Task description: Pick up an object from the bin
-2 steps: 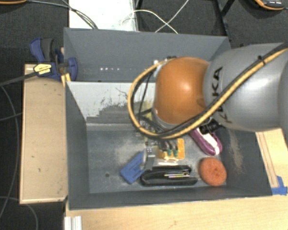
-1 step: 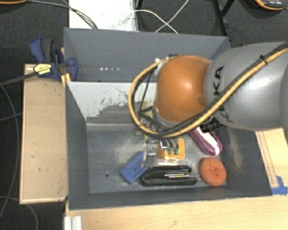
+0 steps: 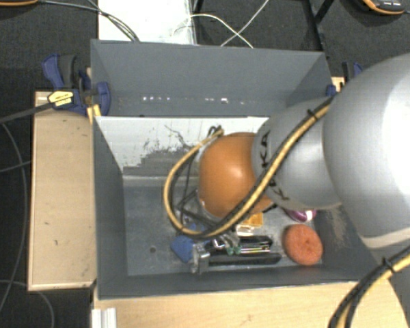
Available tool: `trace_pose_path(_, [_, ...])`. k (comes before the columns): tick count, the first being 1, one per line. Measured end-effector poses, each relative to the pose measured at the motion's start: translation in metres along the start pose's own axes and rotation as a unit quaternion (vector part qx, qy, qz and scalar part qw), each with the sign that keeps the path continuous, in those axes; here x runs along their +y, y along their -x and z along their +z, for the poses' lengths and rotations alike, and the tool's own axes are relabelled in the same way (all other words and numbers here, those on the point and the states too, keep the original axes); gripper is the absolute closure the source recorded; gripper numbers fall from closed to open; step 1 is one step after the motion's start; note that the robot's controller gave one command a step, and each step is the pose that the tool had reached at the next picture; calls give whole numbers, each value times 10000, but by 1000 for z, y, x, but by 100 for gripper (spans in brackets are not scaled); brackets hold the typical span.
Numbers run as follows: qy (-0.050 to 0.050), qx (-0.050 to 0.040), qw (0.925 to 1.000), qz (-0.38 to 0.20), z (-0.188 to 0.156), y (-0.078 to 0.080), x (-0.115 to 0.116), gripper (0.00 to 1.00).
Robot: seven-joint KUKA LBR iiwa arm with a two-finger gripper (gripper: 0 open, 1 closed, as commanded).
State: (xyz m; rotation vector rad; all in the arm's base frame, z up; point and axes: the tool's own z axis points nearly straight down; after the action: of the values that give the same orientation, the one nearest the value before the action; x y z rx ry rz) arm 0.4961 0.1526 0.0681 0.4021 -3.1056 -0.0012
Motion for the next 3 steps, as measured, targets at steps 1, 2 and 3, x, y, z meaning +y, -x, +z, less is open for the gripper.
trace_pose_path(1, [-4, -71, 10000, 26, -81, -4, 0, 0])
trace_pose_path(2, [5, -8, 10000, 47, 0, 0, 0, 0])
trace_pose_path(3, [-3, -91, 9991, -413, -2, 8, -26, 0])
